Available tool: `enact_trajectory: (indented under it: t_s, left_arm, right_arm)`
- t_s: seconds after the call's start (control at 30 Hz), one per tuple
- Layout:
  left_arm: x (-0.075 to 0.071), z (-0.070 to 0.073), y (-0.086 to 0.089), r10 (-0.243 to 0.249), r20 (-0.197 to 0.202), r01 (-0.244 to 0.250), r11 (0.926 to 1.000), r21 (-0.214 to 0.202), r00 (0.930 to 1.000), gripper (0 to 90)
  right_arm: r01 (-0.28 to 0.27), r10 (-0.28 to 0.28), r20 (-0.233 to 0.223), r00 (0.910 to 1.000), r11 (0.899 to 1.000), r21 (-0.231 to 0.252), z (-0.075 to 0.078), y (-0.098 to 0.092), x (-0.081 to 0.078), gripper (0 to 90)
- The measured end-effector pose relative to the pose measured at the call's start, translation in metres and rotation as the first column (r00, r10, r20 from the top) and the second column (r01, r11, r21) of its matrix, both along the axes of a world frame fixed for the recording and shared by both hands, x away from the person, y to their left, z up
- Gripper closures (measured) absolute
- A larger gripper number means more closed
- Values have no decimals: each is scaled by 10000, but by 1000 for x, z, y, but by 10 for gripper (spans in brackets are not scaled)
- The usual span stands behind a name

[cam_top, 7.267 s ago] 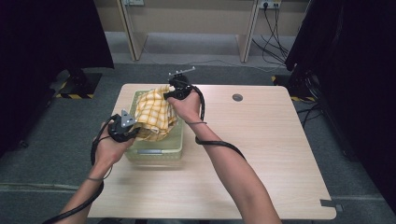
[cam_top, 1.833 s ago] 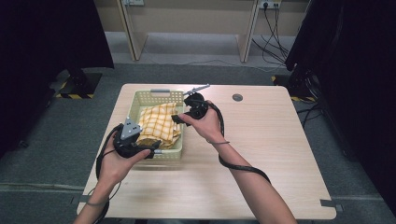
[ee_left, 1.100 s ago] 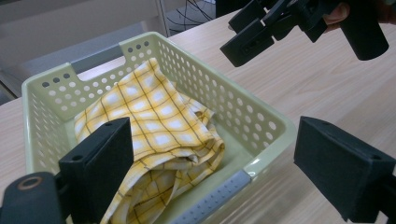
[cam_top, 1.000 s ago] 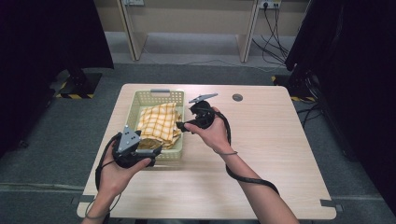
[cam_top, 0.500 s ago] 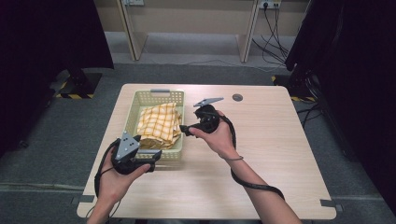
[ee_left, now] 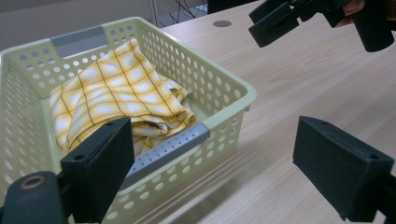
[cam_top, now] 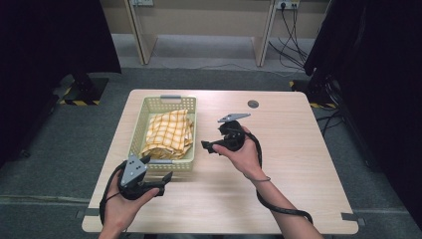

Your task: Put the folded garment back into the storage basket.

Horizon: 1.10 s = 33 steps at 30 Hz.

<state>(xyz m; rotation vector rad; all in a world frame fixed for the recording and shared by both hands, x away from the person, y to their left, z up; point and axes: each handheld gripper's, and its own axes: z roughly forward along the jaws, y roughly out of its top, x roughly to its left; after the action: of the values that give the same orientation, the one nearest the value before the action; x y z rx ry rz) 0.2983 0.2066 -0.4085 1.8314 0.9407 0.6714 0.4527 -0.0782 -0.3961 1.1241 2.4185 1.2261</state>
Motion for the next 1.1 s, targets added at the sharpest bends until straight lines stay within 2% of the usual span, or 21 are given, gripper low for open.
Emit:
enact_trajectory:
  t_s: [0.3,0.73,0.9,1.1]
  left_arm:
    - [-5,-7,1,-200,-71,199,9997,-133,9998,119]
    - [-11,-9,4,-108,1,108,9996,-265,9999,119]
    - [-13,-11,8,-58,101,59,9998,-179,9999,119]
    - [-15,-17,11,-273,174,272,9996,57,9995,119]
  right_arm:
    - [362,-363,-78,9993,9993,-100,-5,-20,-2,58]
    - [843,-845,-130,9963,9963,-151,-9,-46,-6,58]
    - [1005,-1009,-155,9948,9947,-205,-11,-57,-9,58]
    - [1214,-1218,-182,9924,9924,-217,-14,-70,-14,58]
